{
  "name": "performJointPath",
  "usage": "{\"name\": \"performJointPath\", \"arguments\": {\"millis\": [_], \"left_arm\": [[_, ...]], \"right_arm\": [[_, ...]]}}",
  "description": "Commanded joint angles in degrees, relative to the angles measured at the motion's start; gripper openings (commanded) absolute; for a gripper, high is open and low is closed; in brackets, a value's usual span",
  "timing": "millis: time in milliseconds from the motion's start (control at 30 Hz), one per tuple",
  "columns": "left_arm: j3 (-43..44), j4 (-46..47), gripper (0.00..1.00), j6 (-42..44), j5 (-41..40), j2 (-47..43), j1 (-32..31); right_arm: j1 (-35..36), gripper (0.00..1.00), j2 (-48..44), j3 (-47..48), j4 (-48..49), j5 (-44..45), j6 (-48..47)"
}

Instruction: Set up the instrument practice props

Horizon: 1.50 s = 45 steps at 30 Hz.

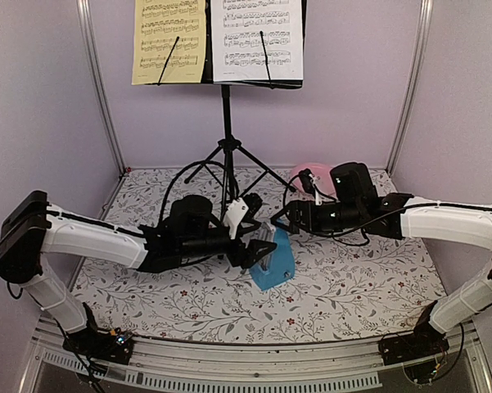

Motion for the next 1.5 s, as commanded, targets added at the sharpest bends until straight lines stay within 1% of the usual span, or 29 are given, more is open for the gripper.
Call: {"name": "performJointPath", "arguments": {"millis": [0,133,233,433,533,633,833,1033,1133,1333,1467], "left_arm": [[0.3,1.0,0.77,1.9,4.3,1.0,2.5],[1.3,0.4,0.74,3.6,8.3,1.6,4.0],[2.7,-0.6,0.72,4.4,9.9,2.4,4.6],[5.1,-1.8,0.69,5.6,10.2,4.1,4.7],[5.7,-1.8,0.66,5.5,10.1,4.4,4.7],[5.7,-1.7,0.59,5.2,10.1,4.5,4.7],[3.4,-0.9,0.42,4.4,8.6,2.7,4.8],[0.9,-0.7,0.3,4.2,8.4,0.8,4.7],[-0.4,0.0,0.26,4.2,9.1,0.0,4.8],[-1.2,-0.3,0.22,4.3,9.0,-0.5,4.8],[0.5,-1.3,0.21,4.5,8.6,0.6,4.7]], "right_arm": [[0.1,0.96,-2.8,-0.4,2.5,-1.1,0.5],[-0.2,0.93,-2.7,-1.0,2.4,-0.9,1.5],[-0.4,0.9,-1.6,-0.7,1.7,-0.8,2.2],[-0.4,0.83,0.1,-0.3,0.3,-0.4,2.6],[-0.4,0.8,0.6,-0.2,-0.5,0.0,2.5],[-0.4,0.76,0.9,-0.1,-1.2,0.4,2.5],[-0.4,0.71,1.5,-0.2,-3.2,1.6,2.0],[-0.4,0.66,2.5,-1.5,-5.0,3.0,1.3],[-0.4,0.64,3.1,-2.9,-5.1,4.2,0.8],[-0.4,0.61,4.3,-4.6,-4.9,3.9,0.0],[-0.3,0.64,3.3,-4.8,-1.8,0.8,-0.5]]}}
